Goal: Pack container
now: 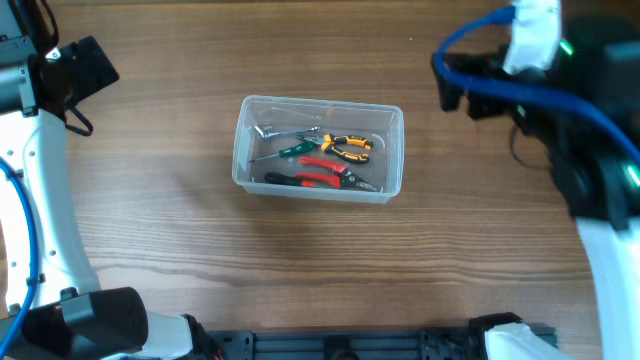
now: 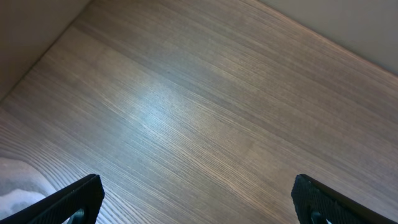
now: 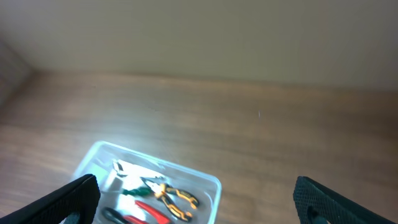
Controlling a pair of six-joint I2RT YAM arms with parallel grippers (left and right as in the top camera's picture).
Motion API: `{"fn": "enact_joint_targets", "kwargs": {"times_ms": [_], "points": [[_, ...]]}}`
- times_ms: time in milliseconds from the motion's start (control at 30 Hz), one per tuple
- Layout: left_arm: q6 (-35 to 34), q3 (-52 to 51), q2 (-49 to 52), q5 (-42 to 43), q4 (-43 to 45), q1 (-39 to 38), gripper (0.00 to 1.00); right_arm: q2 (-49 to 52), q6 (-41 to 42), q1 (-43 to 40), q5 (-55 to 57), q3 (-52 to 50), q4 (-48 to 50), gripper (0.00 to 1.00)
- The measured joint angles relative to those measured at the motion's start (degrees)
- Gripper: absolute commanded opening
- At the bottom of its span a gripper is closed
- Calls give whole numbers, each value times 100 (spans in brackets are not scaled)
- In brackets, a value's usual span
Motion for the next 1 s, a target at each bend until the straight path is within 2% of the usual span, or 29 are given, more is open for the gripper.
{"fn": "enact_joint_targets", "kwargs": {"times_ms": [67, 133, 233, 300, 400, 533, 700, 1000], "points": [[0, 0, 0, 0, 4, 0, 100, -634, -273, -2, 179, -59, -7, 100], [2, 0, 0, 2, -4, 0, 100, -1362, -837, -2, 345, -686, 402, 100], [0, 0, 0, 22, -9, 0, 100, -2588, -1541, -2, 444, -2306, 1283, 100], [0, -2, 0, 33, -2, 0, 100, -3641, -1744, -2, 479, -3906, 1869, 100], [0, -2, 0, 42, -9, 0, 100, -5121, -1799, -2, 507, -5945, 2559, 100], [0, -2, 0, 39, -4, 0, 100, -6568, -1119, -2, 562, -7698, 2870, 100], [0, -2, 0, 39, -2, 0, 100, -7029, -654, -2, 647, -8310, 2868, 100], [0, -2, 0, 42, -2, 0, 100, -7034, -612, -24, 776, -8546, 2942, 100]]}}
